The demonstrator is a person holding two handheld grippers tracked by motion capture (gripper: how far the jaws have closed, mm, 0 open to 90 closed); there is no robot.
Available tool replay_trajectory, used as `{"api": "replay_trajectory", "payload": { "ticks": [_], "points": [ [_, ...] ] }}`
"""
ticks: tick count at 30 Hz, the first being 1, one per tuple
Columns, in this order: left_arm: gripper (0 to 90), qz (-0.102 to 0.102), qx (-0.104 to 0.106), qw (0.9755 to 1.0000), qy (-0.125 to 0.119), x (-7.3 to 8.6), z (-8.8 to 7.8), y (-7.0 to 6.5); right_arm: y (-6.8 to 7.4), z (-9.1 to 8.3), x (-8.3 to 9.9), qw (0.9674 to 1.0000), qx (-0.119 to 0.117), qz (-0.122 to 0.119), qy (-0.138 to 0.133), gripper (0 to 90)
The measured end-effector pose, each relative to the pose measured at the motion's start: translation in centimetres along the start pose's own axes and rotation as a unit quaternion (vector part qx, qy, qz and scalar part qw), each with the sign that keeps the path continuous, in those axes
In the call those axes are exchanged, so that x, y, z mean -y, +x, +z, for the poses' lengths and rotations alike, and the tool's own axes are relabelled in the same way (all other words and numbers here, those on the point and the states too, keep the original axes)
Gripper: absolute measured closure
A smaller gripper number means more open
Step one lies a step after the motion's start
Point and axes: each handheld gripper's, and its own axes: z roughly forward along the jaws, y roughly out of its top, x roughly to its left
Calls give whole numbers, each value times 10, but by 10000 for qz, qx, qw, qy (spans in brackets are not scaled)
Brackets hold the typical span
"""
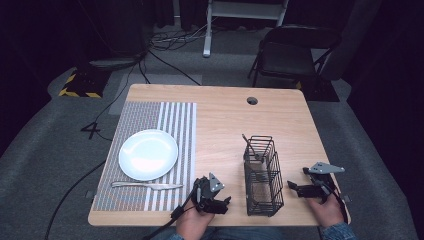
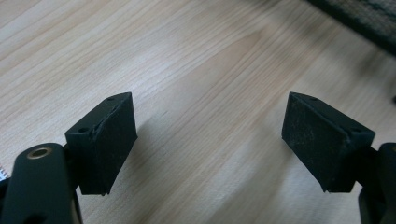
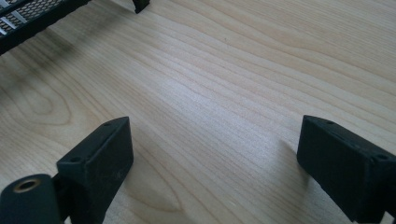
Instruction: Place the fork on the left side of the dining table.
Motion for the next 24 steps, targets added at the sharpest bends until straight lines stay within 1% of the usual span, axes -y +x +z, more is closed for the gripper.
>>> {"api": "replay_trajectory", "payload": {
  "ticks": [1,5,7,8,12,13,17,19,22,24],
  "points": [
    [183,41,-4,10000,-38,-3,-4,1,0,0,0,10000,0,-1,-1,108],
    [186,-6,143,9997,-180,-13,-23,4,0,0,0,10000,1,3,-1,109],
    [200,1,271,9995,-130,-18,-30,6,0,0,0,10000,2,2,-1,109],
    [217,67,308,9995,-102,-20,-33,6,0,0,0,10000,2,2,-1,109],
    [240,217,342,9992,-75,-29,-44,9,0,0,0,10000,4,3,-3,110],
    [243,201,365,9991,-110,-32,-47,10,0,0,0,10000,5,4,-3,110],
    [247,176,426,9981,-402,-46,-62,16,0,0,0,10000,5,6,-3,110],
    [260,208,486,9970,-558,-55,-69,18,0,0,0,10000,6,6,-3,111],
    [261,151,584,9952,-773,-69,-78,21,0,0,0,10000,6,4,-4,112],
    [262,218,529,9948,-847,-79,-82,22,0,0,0,10000,4,1,-5,114]
  ]
}}
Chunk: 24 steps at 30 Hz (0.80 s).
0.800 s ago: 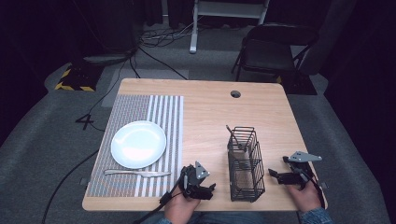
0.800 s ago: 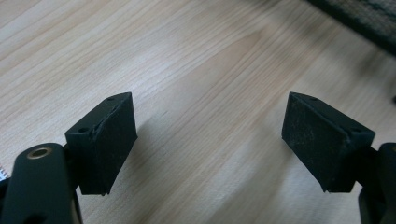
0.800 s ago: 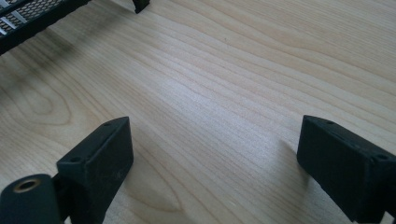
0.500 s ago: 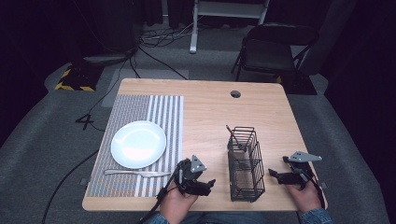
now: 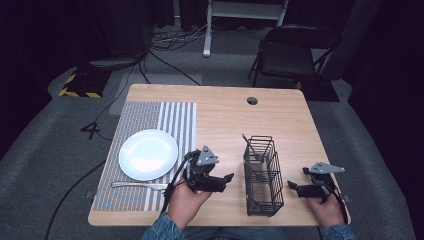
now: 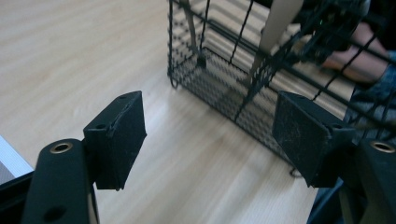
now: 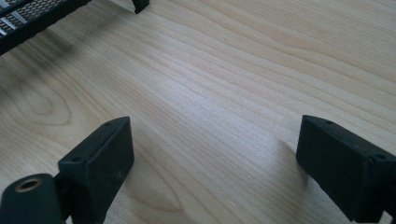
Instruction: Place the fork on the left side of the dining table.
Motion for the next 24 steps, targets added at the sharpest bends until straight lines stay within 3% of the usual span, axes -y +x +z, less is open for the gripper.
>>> {"api": "replay_trajectory", "payload": {
  "ticks": [11,14,20,24],
  "points": [
    [335,283,-41,9994,-205,-36,9,6,0,0,0,10000,-1,-4,-4,118],
    [357,146,102,9997,-173,-45,16,13,0,0,0,10000,1,-4,-6,118],
    [382,-58,114,9997,-218,-59,33,23,0,0,0,10000,2,-4,-4,118],
    [478,-49,109,9997,-204,-62,44,28,0,0,0,10000,4,-4,-5,118]
  ]
}}
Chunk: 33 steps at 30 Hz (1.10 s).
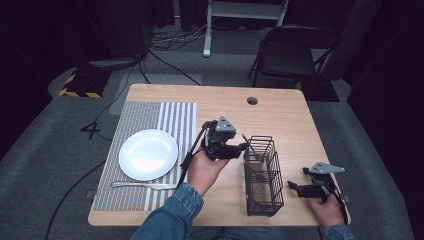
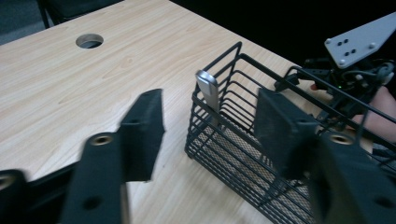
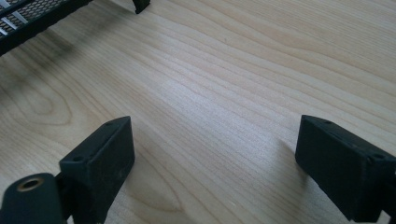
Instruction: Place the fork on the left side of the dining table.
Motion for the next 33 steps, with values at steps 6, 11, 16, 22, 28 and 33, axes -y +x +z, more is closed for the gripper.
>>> {"api": "replay_trajectory", "payload": {
  "ticks": [6,11,16,22,28,33],
  "points": [
    [593,-142,181,9997,40,-2,10,2,0,0,0,10000,7,-12,-10,122],
    [682,-287,380,9988,105,-5,14,3,0,0,0,10000,6,-17,-13,126],
    [772,-178,350,9990,203,-10,12,1,1,0,0,10000,5,-28,-13,129],
    [802,-151,400,9987,295,-14,11,-2,1,-1,0,10000,4,-34,-16,133],
    [856,-43,476,9987,199,-19,6,-6,1,-1,0,10000,0,-33,-21,137],
    [859,13,605,9981,102,-27,-1,-10,1,-1,0,10000,-1,-34,-22,137]
  ]
}}
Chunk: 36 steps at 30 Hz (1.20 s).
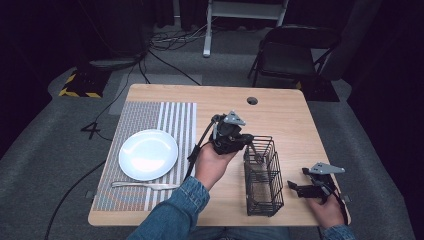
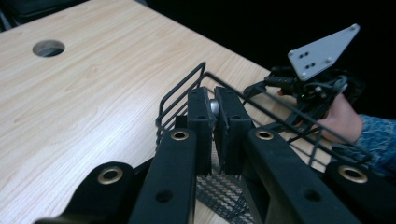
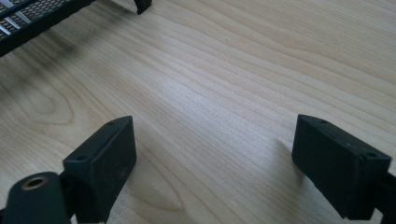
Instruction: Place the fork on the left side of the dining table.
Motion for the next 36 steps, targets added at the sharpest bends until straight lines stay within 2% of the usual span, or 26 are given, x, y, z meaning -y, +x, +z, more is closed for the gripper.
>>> {"api": "replay_trajectory", "payload": {
  "ticks": [4,5,14,22,27,31,36],
  "points": [
    [859,78,-51,9999,-40,-8,-11,-3,0,0,0,10000,-2,1,1,137],
    [859,32,-50,10000,-49,-10,-14,-5,0,0,0,10000,-3,0,0,138],
    [859,102,-142,9995,-259,-25,-41,-9,0,0,0,10000,-3,-1,0,138],
    [859,76,-321,9978,-583,-37,-72,-3,0,0,0,10000,-3,-1,0,138],
    [859,22,-152,9959,-895,-41,-95,2,0,0,0,10000,-3,0,0,138],
    [859,106,-180,9949,-985,-42,-108,6,0,0,0,10000,-4,1,0,138],
    [859,246,-348,9937,-1033,-42,-123,14,0,0,0,10000,-3,-1,0,138]
  ]
}}
